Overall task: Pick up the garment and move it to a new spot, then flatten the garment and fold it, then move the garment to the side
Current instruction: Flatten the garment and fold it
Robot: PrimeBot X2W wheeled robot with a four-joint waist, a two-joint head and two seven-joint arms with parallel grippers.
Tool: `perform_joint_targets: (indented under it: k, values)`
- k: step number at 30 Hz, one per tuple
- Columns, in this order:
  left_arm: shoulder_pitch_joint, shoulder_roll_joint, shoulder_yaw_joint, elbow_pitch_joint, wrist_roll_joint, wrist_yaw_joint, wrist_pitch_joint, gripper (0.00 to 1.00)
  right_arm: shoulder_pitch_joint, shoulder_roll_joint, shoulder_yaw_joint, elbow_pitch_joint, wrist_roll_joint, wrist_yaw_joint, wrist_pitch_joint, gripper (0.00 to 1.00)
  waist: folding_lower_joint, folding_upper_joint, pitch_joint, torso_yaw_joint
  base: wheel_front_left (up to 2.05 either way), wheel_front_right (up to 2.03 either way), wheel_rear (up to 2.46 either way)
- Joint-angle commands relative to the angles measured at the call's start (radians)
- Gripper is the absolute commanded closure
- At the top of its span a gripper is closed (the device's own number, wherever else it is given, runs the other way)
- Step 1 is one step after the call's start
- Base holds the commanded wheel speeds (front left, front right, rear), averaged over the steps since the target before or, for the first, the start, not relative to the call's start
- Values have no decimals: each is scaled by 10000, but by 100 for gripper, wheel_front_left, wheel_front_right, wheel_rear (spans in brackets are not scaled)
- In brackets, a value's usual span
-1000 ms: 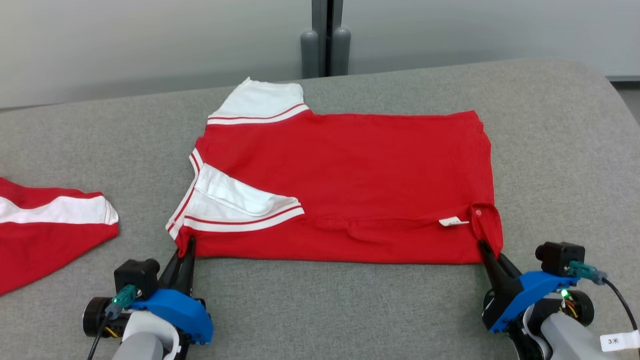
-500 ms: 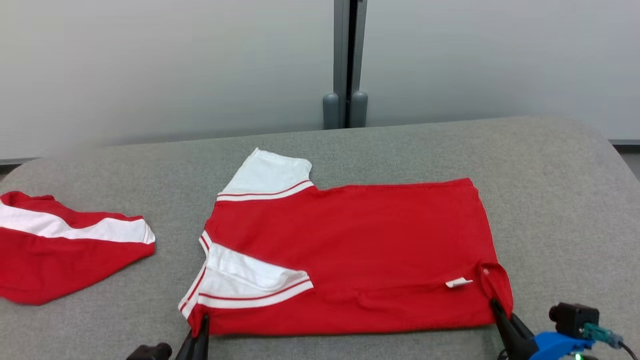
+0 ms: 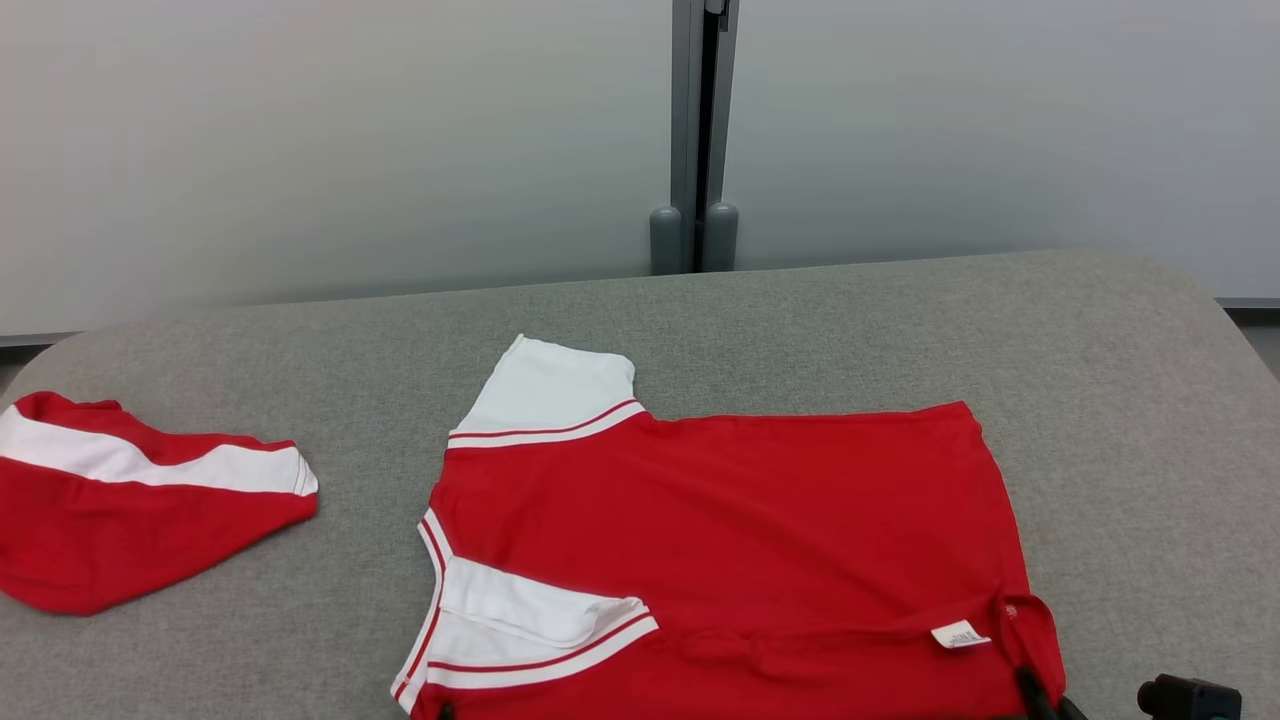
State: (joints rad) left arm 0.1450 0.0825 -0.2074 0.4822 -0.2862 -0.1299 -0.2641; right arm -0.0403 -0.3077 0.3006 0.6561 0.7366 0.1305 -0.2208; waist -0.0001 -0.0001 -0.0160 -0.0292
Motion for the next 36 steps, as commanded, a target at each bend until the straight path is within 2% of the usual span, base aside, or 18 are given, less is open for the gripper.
perform_joint_targets:
  k: [1, 2, 7, 14, 22, 28, 36]
  values:
    - [-8, 8, 92, 16, 100, -5, -1, 84, 131, 117, -107, -60, -92, 5, 60, 13, 1, 1, 18, 2, 0, 0, 0]
    - [-41, 0, 157, -18, 161, 26, 1, 0, 140, 163, -172, -66, -159, 5, 92, 0, 1, 1, 30, 7, 0, 0, 0]
    - [-260, -103, 728, -627, 68, 72, -1, 0, -91, 223, -640, -396, -706, 5, -157, 0, 1, 1, 98, -10, 0, 0, 0]
    - [-417, -187, 1507, -1877, 546, 207, 2, 0, -354, 343, -1306, -1412, -1394, 5, -394, 0, 1, 1, 136, -85, 0, 0, 0]
    - [-696, -270, 2262, -3251, 1425, 395, 1, 0, -490, 1075, -2042, -3127, -2478, 5, -448, 0, 1, 1, 174, -188, 0, 0, 0]
    - [-971, -293, 2483, -3570, 1862, 392, 1, 0, -321, 1591, -2220, -3853, -3233, 5, -450, 0, 1, 1, 180, -157, 0, 0, 0]
    - [-1202, -309, 2562, -3317, 2151, 395, 1, 0, -66, 1931, -2317, -4331, -4022, 5, -449, 0, 1, 1, 170, -121, 0, 0, 0]
